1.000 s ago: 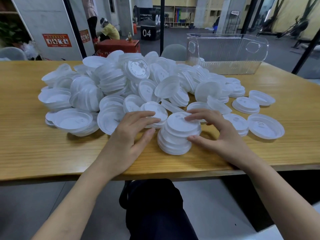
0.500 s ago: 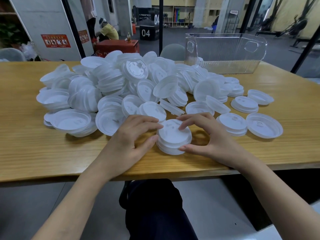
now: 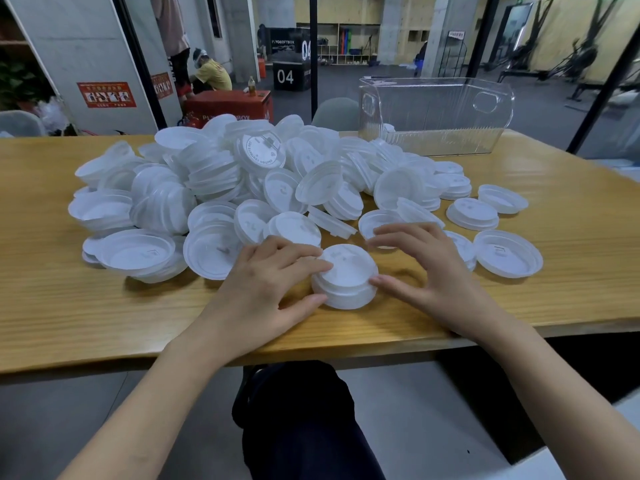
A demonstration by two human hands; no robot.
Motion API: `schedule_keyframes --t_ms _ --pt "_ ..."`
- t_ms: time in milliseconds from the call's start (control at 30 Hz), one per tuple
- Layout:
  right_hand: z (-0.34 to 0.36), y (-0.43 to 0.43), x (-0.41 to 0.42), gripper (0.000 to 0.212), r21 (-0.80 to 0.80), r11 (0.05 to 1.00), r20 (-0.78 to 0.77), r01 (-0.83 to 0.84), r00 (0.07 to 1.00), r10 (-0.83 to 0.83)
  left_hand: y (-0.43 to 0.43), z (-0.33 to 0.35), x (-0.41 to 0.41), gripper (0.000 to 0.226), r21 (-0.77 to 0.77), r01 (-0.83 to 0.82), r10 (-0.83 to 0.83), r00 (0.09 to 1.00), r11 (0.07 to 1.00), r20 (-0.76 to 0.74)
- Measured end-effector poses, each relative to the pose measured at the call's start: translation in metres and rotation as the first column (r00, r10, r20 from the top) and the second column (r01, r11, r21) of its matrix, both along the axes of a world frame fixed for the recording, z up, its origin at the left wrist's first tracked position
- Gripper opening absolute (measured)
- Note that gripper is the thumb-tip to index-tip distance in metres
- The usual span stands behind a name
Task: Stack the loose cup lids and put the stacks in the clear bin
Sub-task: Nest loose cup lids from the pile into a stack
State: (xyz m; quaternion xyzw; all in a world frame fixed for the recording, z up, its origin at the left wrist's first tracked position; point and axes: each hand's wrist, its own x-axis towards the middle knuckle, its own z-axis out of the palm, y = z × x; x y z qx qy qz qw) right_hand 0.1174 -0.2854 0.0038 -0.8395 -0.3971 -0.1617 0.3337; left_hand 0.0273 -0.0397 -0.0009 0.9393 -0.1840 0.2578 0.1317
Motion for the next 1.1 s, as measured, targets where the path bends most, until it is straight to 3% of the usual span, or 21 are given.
schedule_keyframes --t_ms 200,333,567,833,967,1100 --pt "-0.008 -0.045 0.014 0.056 -0.12 0.901 0.19 0.416 0.901 -0.391 -0.021 0.007 0.015 0.047 0.085 0.032 -0.032 0.999 0.996 0.002" --pt "-0.014 -0.058 0.021 0.062 -0.222 0.812 0.274 0.54 0.834 -0.48 -0.027 0.005 0.022 0.047 0.061 0.031 -0.031 0.999 0.998 -0.009" --pt "-0.012 -0.058 0.021 0.058 -0.28 0.802 0.206 0.527 0.849 -0.486 -0.026 -0.001 0.023 0.047 -0.07 0.033 -0.036 0.998 0.997 -0.043" --pt "-0.013 -0.056 0.025 0.058 -0.284 0.775 0.164 0.565 0.825 -0.541 -0.025 -0.002 0.019 0.049 -0.061 0.007 -0.011 0.998 0.998 -0.066" --pt "-0.007 -0.05 0.018 0.054 -0.119 0.838 0.054 0.533 0.846 -0.53 -0.026 -0.001 0.018 0.05 -0.064 0.001 -0.005 0.998 0.998 -0.062" --pt "0.001 -0.034 0.008 0.053 0.12 0.935 -0.063 0.333 0.943 -0.328 -0.027 -0.001 0.017 0.051 -0.096 -0.032 0.032 0.999 0.995 -0.003"
